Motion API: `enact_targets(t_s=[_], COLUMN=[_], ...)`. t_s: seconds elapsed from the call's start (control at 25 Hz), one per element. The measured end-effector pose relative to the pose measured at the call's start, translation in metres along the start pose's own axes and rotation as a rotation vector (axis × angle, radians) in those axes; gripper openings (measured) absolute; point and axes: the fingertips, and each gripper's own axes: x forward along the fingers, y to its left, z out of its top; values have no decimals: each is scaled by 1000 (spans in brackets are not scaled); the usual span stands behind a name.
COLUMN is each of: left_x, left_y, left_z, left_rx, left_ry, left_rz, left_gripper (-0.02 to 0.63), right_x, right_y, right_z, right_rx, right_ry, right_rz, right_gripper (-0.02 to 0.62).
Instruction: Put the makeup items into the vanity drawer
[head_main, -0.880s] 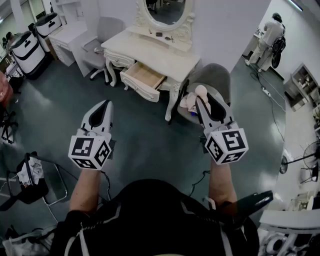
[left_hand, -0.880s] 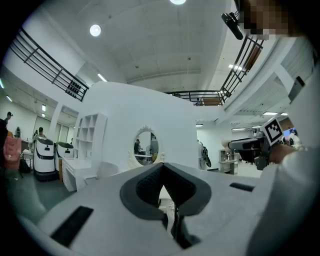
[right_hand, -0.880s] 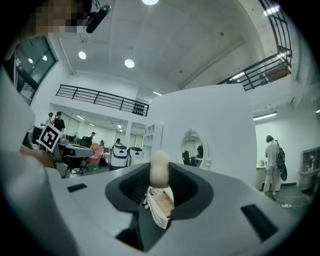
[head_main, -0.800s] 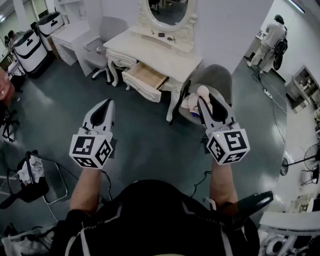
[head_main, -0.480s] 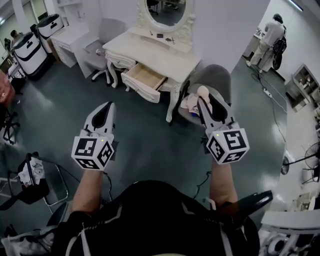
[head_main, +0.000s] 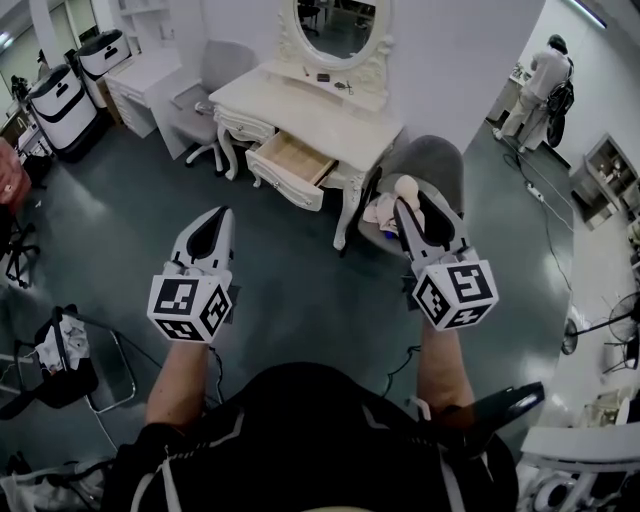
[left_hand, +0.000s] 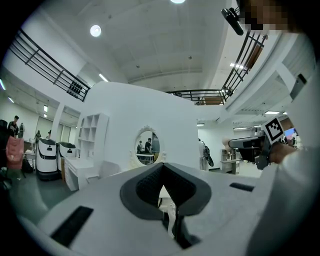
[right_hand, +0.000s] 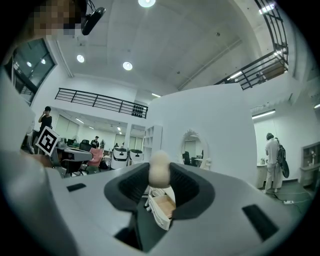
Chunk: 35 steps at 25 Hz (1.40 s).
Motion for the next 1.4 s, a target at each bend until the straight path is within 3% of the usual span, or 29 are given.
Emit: enact_targets(t_s=[0.2, 0.36, 0.84, 1.4], left_x=[-2, -2, 16, 147], left_y=[18, 37, 91, 119], left_z=[7, 7, -21, -20], left_rx=[-92, -44, -36, -13], left_ry=[2, -8, 9, 11], left_rz=[13, 12, -11, 80], left_gripper=[3, 3, 3, 3], right_x=[18, 32, 88, 220], right_y=[12, 25, 44, -40], right_z=[-3, -4, -17, -23], right_rx=[-10, -6, -16, -18], right_ry=[16, 12, 21, -22], right_rz=[15, 8, 2, 97], right_gripper=[141, 141, 141, 137])
